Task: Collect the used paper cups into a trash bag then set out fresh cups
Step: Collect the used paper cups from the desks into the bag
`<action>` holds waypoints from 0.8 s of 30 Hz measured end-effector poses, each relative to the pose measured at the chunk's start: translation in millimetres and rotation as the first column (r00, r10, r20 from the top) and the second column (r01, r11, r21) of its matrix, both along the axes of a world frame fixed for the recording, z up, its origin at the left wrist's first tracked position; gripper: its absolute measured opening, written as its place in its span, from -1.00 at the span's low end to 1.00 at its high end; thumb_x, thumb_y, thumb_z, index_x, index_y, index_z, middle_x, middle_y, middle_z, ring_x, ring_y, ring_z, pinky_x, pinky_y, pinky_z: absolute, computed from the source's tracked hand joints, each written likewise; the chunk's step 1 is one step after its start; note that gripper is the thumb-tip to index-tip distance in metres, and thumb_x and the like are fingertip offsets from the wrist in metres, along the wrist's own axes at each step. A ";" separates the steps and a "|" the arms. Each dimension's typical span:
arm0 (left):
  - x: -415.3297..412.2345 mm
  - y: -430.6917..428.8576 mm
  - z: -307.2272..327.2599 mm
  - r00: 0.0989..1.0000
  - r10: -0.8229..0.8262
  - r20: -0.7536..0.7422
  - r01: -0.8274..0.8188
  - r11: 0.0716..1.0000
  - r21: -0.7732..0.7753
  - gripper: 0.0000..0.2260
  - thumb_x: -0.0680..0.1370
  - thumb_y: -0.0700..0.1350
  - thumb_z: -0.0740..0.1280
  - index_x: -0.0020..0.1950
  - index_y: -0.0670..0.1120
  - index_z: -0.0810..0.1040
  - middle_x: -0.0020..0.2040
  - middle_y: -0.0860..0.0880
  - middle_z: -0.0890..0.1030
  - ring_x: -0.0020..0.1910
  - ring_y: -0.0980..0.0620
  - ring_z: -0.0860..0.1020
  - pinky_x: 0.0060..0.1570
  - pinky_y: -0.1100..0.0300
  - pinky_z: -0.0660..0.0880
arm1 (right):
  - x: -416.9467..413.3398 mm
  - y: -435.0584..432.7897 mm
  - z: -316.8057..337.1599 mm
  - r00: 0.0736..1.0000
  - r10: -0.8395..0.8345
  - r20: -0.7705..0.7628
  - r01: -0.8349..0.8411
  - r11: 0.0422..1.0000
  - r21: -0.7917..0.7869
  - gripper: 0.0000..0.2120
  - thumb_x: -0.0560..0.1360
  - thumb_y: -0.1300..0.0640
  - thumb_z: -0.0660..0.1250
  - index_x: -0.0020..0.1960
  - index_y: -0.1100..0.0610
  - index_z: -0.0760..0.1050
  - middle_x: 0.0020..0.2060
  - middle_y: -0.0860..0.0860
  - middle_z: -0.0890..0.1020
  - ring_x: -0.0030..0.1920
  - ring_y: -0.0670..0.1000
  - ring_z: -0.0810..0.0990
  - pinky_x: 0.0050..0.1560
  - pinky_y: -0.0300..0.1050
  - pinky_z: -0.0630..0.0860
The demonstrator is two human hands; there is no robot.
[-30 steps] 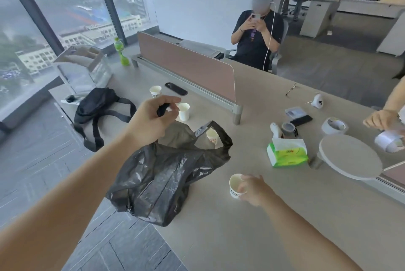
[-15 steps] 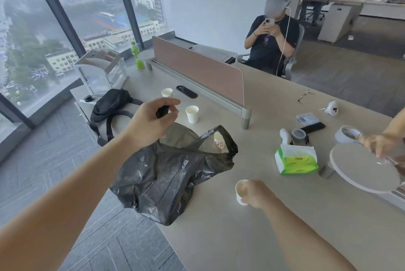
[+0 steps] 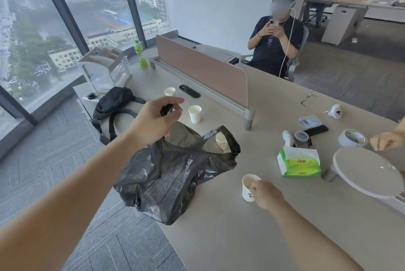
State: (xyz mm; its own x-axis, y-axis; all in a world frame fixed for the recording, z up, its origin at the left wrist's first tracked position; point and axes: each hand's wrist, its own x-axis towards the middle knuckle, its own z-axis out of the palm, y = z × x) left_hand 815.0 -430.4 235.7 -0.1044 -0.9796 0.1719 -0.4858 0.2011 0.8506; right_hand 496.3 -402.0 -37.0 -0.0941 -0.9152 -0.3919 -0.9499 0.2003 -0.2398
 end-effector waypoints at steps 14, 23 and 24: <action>28.8 1.2 19.0 0.994 0.051 -0.097 -0.053 0.999 -0.013 -0.76 0.61 -0.17 0.30 0.28 -0.08 0.55 -0.19 0.08 0.55 -0.46 0.04 0.42 -0.44 0.23 0.42 | 120.4 -30.3 231.7 0.613 0.391 0.687 0.440 0.554 -0.707 -0.82 0.60 0.07 0.19 -0.13 0.09 0.46 -0.29 -0.07 0.58 -0.21 -0.02 0.60 -0.17 -0.17 0.49; 83.5 10.1 37.6 0.977 0.029 -0.210 -0.034 0.999 -0.021 -0.75 0.67 -0.06 0.18 0.27 -0.09 0.56 0.00 -0.11 0.62 -0.58 0.10 0.40 -0.50 0.32 0.39 | 212.4 -14.8 246.9 0.711 0.575 0.404 0.035 0.545 -0.837 -0.81 0.59 0.07 0.30 -0.08 0.16 0.60 -0.26 -0.09 0.66 -0.26 -0.11 0.63 -0.25 -0.23 0.55; 91.3 11.8 39.8 0.975 0.017 -0.223 -0.022 1.000 -0.022 -0.76 0.67 -0.05 0.17 0.23 -0.07 0.57 -0.01 -0.06 0.63 -0.57 0.09 0.40 -0.49 0.31 0.39 | 221.7 -13.3 246.3 0.719 0.563 0.408 0.001 0.586 -0.810 -0.81 0.58 0.05 0.30 -0.09 0.15 0.60 -0.28 -0.11 0.65 -0.28 -0.12 0.61 -0.26 -0.22 0.53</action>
State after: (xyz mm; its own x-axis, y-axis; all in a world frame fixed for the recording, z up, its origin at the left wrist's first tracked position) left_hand 906.3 -418.7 275.5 -0.0420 -0.9762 0.2128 -0.2891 0.2157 0.9327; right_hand 718.0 -415.3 209.3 0.2036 -0.8176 0.5385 -0.5160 -0.5571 -0.6507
